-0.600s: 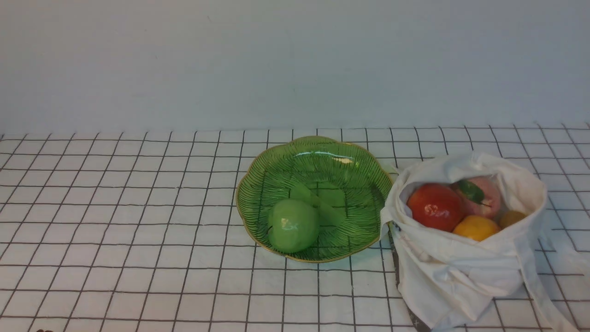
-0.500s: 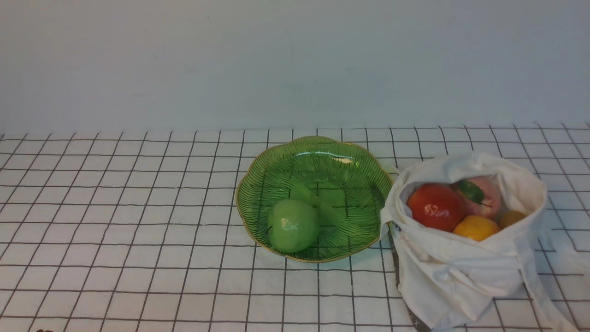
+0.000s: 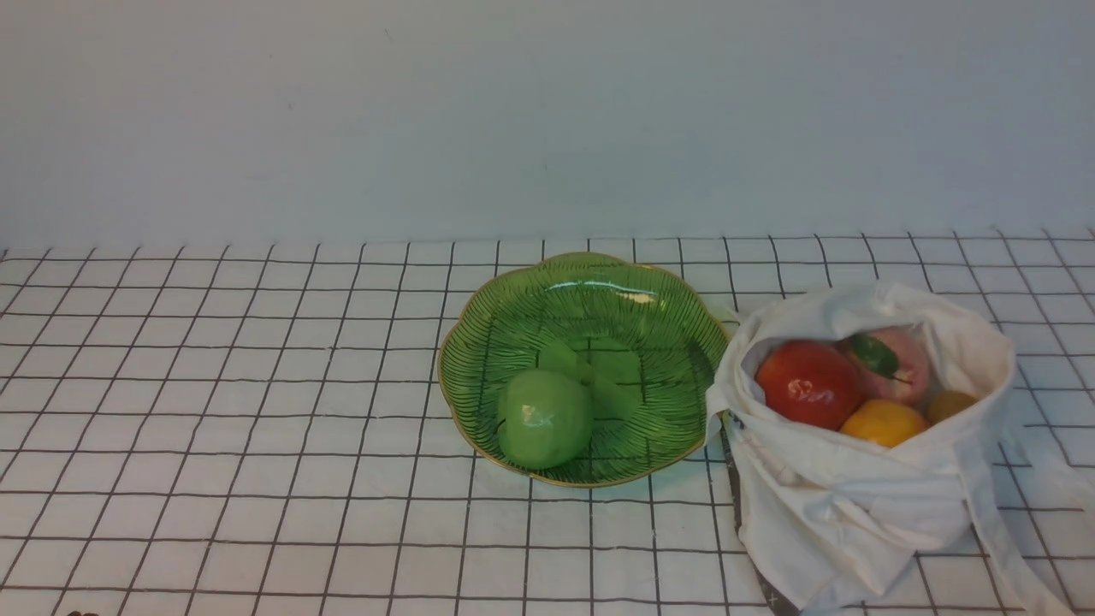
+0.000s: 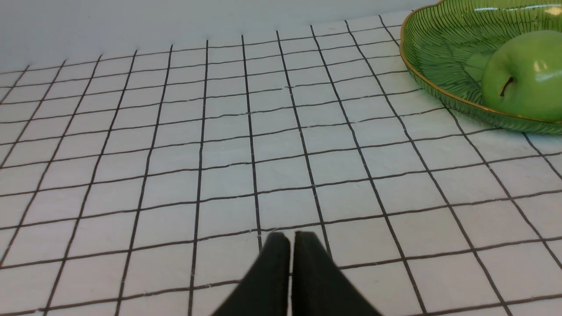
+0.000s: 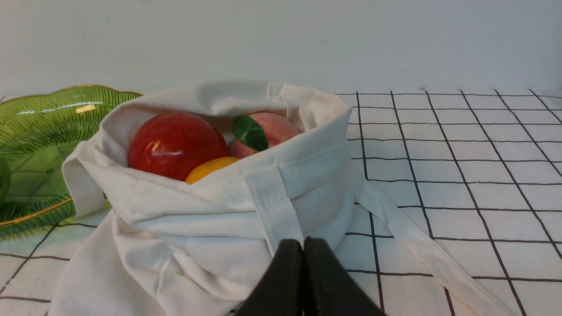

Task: Take the fruit out of the bag on the white checkered tablecloth and place them on the plate.
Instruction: 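Reach into the cloth bag and grasp a fruit inside it with the right gripper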

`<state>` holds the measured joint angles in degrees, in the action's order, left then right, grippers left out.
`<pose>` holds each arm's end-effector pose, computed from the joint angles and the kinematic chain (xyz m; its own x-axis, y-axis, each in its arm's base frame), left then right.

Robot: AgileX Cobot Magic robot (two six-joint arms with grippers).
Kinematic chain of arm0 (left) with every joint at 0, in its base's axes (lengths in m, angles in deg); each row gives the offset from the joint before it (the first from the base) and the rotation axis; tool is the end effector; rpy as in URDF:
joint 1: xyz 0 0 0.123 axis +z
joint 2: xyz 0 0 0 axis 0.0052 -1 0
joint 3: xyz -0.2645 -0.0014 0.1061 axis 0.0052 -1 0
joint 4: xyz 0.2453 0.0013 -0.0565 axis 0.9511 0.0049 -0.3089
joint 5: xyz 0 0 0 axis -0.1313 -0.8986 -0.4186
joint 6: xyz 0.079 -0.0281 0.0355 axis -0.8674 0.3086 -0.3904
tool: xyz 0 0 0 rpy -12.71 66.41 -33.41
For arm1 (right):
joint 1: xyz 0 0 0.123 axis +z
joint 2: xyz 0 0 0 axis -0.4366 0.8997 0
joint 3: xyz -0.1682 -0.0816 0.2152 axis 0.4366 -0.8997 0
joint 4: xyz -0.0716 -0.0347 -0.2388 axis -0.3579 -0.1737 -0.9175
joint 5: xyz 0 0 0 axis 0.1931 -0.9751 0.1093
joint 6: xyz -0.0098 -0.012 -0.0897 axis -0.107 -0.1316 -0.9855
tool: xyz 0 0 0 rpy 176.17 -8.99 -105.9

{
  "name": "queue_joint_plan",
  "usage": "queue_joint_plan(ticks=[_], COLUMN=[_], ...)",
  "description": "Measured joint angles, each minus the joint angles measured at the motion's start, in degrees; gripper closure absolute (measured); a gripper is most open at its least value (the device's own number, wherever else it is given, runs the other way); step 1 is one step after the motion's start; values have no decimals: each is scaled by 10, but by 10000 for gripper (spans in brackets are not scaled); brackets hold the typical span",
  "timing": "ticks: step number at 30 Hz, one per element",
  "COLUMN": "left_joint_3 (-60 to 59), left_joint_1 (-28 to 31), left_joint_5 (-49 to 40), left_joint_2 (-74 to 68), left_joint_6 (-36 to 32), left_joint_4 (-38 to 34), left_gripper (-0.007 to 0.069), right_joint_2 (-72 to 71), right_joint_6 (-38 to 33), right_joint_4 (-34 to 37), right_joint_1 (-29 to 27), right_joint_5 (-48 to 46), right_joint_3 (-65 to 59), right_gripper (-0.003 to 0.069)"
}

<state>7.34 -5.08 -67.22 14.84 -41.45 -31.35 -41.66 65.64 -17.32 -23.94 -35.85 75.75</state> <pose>0.0519 -0.0075 0.1705 -0.2925 0.0954 -0.9515 0.1367 0.9890 0.0572 0.0530 0.0011 0.1725 -0.2885 0.0136 -0.9574 -0.0190 0.9996 0.0200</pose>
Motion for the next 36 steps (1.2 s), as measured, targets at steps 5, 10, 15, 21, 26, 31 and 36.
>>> queue_joint_plan(ticks=[5,10,15,21,26,31,36], left_joint_3=[0,0,0,0,0,0,0], left_joint_1=[0,0,0,0,0,0,0], left_joint_5=[0,0,0,0,0,0,0], left_joint_2=[0,0,0,0,0,0,0], left_joint_6=[0,0,0,0,0,0,0], left_joint_4=[0,0,0,0,0,0,0], left_gripper=[632,632,632,632,632,632,632], right_joint_2=[0,0,0,0,0,0,0], right_joint_6=[0,0,0,0,0,24,198], right_joint_4=[0,0,0,0,0,22,291], right_joint_1=[0,0,0,0,0,0,0], right_joint_5=[0,0,0,0,0,1,10], right_joint_3=[0,0,0,0,0,0,-2], right_gripper=[673,673,673,673,673,673,673])
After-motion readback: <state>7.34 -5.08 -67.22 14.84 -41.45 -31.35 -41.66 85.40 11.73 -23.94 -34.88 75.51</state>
